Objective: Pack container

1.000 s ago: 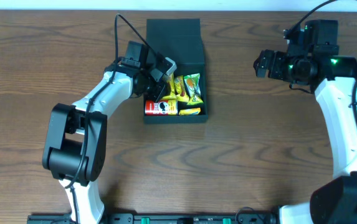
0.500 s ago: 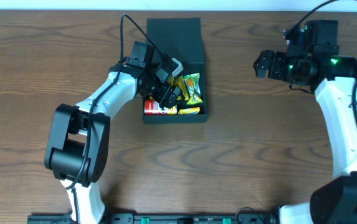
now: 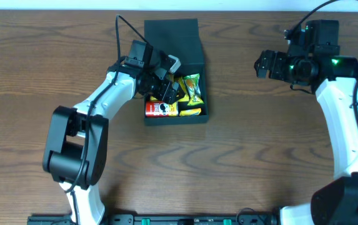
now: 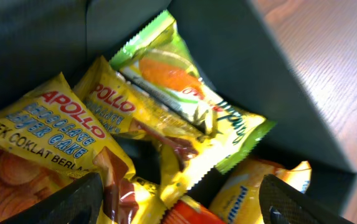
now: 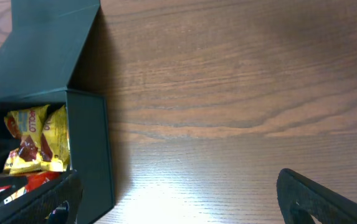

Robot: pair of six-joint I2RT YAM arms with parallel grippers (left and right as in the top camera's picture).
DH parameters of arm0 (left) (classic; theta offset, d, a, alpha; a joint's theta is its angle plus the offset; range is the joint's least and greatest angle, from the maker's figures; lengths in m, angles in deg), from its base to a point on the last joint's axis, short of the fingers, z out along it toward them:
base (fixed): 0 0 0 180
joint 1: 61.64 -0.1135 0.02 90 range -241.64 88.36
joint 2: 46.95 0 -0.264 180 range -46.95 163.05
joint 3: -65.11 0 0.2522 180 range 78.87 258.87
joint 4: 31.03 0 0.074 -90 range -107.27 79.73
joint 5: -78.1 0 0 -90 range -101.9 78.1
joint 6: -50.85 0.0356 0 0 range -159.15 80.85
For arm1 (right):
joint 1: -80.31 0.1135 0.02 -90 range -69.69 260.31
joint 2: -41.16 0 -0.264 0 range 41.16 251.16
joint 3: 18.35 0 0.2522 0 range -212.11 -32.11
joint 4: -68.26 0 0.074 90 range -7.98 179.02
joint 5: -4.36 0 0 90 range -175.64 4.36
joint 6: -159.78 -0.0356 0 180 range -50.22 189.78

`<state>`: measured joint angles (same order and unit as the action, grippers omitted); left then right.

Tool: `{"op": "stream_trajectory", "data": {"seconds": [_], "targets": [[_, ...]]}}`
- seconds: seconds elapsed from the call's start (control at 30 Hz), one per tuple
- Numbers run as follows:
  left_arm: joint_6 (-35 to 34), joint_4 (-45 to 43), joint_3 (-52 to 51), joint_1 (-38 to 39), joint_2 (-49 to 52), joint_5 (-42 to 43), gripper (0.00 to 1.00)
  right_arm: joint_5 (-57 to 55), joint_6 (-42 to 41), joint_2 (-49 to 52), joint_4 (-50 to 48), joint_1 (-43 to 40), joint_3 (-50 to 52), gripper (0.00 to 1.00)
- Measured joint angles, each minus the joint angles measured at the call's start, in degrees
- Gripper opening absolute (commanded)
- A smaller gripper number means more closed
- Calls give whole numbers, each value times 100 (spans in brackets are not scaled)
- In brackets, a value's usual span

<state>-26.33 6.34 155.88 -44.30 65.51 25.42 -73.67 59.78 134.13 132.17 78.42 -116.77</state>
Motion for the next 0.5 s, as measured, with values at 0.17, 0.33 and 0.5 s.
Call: {"op": "stream_trajectory", "data": {"seconds": [0.17, 0.33, 0.5], "targets": [[-210, -2, 0, 203, -304, -2, 77, 0, 0, 0, 0, 0, 0, 99], [-452, 22, 0, 385, -498, -46, 74, 0, 0, 0, 2, 0, 0, 99], [-719, 240, 0, 382, -511, -153, 6, 0, 0, 0, 11, 0, 0, 99]]}}
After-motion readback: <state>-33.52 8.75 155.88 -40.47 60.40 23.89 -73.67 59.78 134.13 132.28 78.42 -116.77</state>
